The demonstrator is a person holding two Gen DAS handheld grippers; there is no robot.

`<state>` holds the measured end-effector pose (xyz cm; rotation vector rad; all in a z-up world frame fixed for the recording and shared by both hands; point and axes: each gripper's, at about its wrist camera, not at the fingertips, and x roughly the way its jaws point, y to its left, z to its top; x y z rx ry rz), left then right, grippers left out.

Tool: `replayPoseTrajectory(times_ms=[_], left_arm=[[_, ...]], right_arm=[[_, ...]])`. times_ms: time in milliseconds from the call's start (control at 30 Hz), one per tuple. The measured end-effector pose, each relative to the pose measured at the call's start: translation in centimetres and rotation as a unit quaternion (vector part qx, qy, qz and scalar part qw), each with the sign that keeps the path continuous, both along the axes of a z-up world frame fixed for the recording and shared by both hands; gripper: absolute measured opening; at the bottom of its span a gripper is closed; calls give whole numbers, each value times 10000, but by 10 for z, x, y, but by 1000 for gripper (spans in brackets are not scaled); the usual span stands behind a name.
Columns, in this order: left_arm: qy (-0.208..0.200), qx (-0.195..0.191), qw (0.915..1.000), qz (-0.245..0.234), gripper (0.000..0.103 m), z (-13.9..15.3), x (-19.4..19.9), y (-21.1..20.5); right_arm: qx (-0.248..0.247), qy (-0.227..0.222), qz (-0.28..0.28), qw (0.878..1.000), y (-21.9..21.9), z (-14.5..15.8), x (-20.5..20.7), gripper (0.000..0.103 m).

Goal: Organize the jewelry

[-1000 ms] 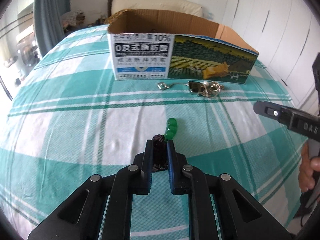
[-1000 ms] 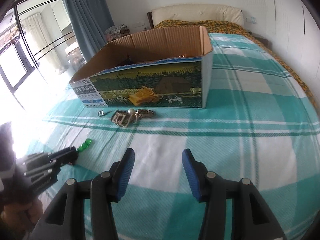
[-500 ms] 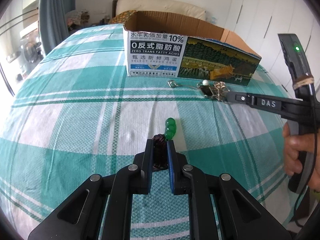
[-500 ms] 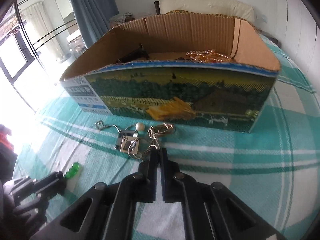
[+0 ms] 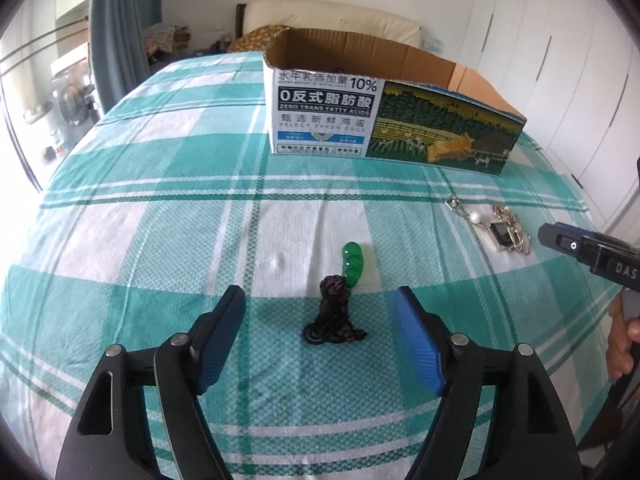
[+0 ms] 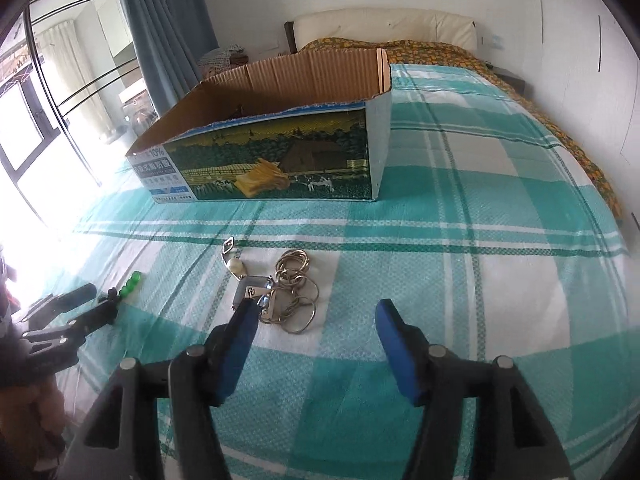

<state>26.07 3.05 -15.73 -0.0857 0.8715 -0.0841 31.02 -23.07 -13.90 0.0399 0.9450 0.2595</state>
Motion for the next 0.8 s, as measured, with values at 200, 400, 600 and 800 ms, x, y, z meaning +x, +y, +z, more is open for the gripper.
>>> replayPoseTrajectory(times_ms=[200,400,600,800], left_arm=[[241,474,9984,-180,85,-10,6,-11],[182,514,9983,-183,73,-10,7,-15],[146,411,9986,-314,12,-6,8,-15],[161,-26,9993,-328,11,4,5,-6]], right_arm=[[-196,156,187,9995,32,-17,23,62],[-669,50,302,9973,57,-24,25,67],[-611,-10,249,9978,57,-18,16,35],[-323,24,289,9991,43,3,3,29]])
